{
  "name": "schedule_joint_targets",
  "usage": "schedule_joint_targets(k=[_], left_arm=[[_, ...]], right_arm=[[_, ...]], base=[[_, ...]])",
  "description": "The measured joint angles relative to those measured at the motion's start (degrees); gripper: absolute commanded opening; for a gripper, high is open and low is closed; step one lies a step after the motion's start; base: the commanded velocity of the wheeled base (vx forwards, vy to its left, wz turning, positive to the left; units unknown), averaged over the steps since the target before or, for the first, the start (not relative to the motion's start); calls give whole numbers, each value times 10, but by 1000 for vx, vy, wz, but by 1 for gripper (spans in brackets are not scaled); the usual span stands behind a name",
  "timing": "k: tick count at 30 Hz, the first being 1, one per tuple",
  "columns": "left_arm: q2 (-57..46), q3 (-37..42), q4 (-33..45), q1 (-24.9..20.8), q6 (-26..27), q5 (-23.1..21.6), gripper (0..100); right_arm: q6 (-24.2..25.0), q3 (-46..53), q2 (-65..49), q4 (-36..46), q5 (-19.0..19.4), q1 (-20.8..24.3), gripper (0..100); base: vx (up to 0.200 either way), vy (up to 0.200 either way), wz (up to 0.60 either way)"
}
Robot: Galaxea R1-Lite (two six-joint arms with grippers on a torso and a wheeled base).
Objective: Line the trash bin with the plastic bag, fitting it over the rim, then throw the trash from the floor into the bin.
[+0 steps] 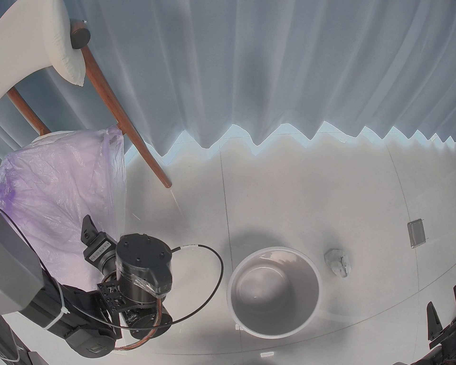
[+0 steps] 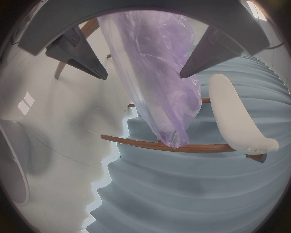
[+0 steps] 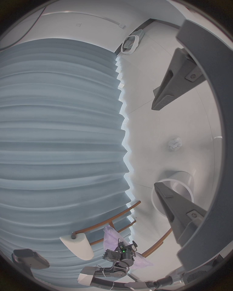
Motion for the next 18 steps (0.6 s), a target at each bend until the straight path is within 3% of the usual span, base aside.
schedule_joint_targets(k=[3, 4, 18], left_arm=[[-1, -9, -1, 6, 18, -1, 100], [-1, -11, -1, 7, 19, -1, 0], [-18, 0, -5, 0, 19, -15, 0]], right_arm=[[0, 0, 0, 0, 0, 0, 100], [0, 0, 0, 0, 0, 0, 100], [0, 0, 0, 0, 0, 0, 100]], base=[[0, 0, 0], [0, 0, 0], [0, 0, 0]])
